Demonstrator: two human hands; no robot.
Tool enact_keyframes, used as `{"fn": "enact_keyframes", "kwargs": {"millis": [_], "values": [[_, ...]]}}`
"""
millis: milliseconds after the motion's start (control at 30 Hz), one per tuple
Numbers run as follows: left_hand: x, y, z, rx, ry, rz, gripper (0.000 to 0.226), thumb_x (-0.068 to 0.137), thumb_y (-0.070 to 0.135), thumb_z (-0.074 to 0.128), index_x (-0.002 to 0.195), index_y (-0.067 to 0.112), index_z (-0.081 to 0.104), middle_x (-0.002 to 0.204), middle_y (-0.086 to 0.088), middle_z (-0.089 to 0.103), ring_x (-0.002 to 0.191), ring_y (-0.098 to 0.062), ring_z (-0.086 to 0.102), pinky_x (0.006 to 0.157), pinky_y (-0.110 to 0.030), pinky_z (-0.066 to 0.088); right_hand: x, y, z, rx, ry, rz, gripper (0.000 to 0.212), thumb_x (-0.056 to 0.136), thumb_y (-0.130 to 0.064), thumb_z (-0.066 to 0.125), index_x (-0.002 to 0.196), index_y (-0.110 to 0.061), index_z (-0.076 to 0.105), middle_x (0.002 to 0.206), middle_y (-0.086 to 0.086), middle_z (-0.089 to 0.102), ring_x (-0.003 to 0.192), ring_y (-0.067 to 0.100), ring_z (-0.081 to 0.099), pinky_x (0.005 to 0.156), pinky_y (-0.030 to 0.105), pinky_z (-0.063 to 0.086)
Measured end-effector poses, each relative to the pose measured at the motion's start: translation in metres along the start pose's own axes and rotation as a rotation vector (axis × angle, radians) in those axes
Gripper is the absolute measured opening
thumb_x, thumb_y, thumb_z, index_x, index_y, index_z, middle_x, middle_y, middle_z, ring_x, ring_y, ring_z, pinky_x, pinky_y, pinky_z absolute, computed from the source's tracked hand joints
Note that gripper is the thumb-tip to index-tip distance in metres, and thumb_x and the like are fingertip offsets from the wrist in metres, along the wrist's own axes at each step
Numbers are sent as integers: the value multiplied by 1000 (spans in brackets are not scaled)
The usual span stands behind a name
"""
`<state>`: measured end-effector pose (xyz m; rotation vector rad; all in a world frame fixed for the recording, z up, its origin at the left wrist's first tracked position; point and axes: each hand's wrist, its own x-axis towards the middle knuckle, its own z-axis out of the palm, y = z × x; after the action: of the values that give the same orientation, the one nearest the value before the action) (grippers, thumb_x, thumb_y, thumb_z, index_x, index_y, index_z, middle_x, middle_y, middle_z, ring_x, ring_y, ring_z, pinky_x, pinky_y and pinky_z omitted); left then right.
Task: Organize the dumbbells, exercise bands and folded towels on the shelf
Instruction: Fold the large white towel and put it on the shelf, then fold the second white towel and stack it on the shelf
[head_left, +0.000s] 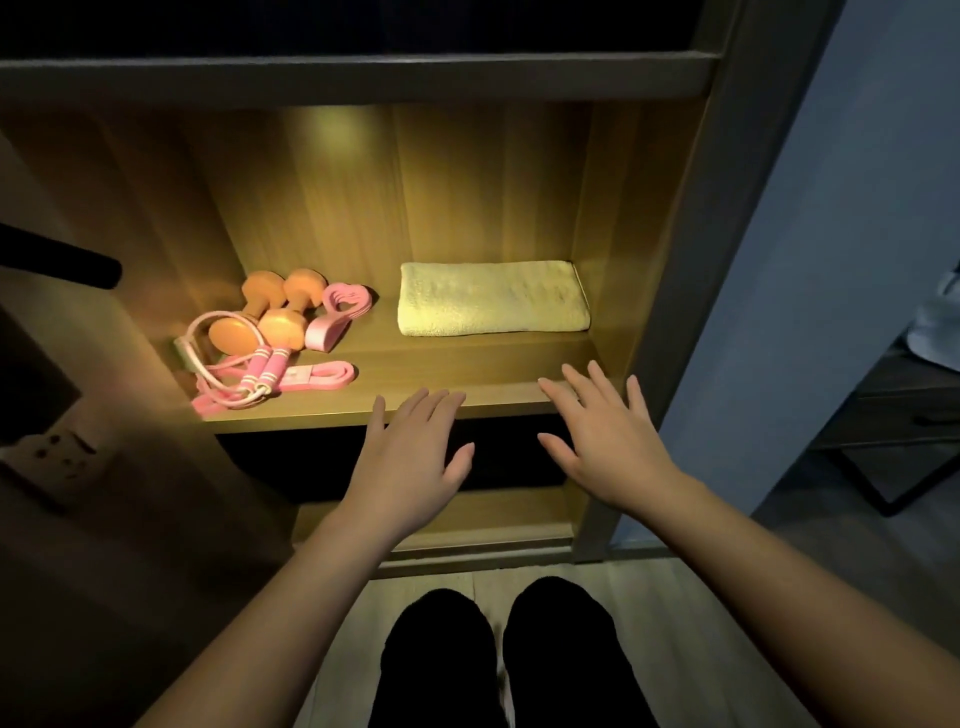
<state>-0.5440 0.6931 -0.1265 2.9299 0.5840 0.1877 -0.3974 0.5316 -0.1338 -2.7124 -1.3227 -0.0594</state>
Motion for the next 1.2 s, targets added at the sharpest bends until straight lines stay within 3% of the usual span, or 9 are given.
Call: {"fn": "enact_keyframes", "kwargs": {"millis": [233,533,667,867,1200], "values": [[81,-18,-6,17,-161,-17,60,101,45,37,154,25,19,160,3,23,149,-16,14,121,-48,8,70,19,1,-6,-178,-15,66,99,-54,34,155,-33,4,164,3,1,150,27,-5,118,54,0],[106,19,-132,-3,-430,110,64,101,53,27,156,26,9,164,-4,3,151,-23,-1,121,-48,8,58,6,-136,135,-422,110,69,98,-59,32,153,-39,-2,164,2,-7,149,29,-13,116,57,-5],[105,50,-168,-20,-463,247,65,100,55,24,156,27,7,164,-4,0,151,-23,-3,121,-49,6,26,11,-182,181,-423,271,67,98,-60,30,154,-38,-1,164,1,-7,149,29,-12,117,58,-4],[126,103,-166,20,-475,455,64,101,55,26,156,26,11,164,-3,1,151,-23,-2,121,-50,8,-3,46,-190,140,-468,479,67,97,-63,25,154,-38,-1,164,1,-8,149,29,-13,116,58,-5],[180,246,-132,69,-555,757,63,102,51,28,156,23,11,164,-3,5,151,-22,0,121,-48,8,-57,177,-189,199,-389,764,67,98,-60,29,155,-35,3,164,2,-7,149,28,-12,117,59,-4]]}}
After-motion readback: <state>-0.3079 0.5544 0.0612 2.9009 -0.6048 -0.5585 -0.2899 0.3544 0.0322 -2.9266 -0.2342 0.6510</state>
